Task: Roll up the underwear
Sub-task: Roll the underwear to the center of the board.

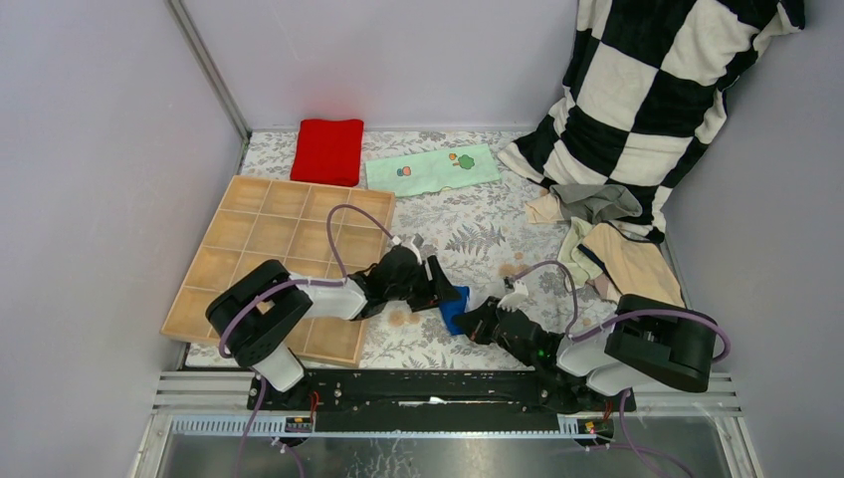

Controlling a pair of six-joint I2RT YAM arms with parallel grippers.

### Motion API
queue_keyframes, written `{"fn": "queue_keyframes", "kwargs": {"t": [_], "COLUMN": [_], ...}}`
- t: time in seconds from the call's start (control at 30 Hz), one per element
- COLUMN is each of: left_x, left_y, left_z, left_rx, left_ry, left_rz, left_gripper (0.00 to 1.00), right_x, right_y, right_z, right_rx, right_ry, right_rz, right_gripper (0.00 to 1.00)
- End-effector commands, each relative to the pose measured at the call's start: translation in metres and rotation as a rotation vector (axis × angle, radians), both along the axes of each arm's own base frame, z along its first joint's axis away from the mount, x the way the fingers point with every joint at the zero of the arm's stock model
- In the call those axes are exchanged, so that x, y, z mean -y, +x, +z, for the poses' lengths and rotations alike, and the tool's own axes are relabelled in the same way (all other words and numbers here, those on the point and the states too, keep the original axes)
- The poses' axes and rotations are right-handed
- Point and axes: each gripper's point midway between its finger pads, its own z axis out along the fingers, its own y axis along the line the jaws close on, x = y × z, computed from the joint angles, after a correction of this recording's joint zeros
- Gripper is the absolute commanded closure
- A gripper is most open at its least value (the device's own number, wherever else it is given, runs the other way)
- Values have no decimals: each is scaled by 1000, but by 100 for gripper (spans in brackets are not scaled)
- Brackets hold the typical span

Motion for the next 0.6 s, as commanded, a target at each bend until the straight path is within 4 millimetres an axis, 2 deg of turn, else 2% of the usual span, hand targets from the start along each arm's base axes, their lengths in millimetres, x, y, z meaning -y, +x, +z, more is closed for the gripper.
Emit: {"fn": "queue_keyframes", "kwargs": {"t": [0.0, 0.37, 0.57], "left_x": [-8, -16, -19], "left_y": [-13, -24, -25], "left_z": [-30, -45, -44], "left_rx": [-30, -64, -65], "left_ry": [100, 147, 158], "left_rz": [-10, 30, 44], "left_gripper": [30, 22, 18], "right_x": [26, 32, 44], "right_y": [-2, 3, 3], "right_z": [-26, -2, -3], "right_rx": [-87, -18, -13], "right_ry": [-43, 58, 47], "right_rz": [-95, -127, -158], "right_gripper": [99, 99, 99]}}
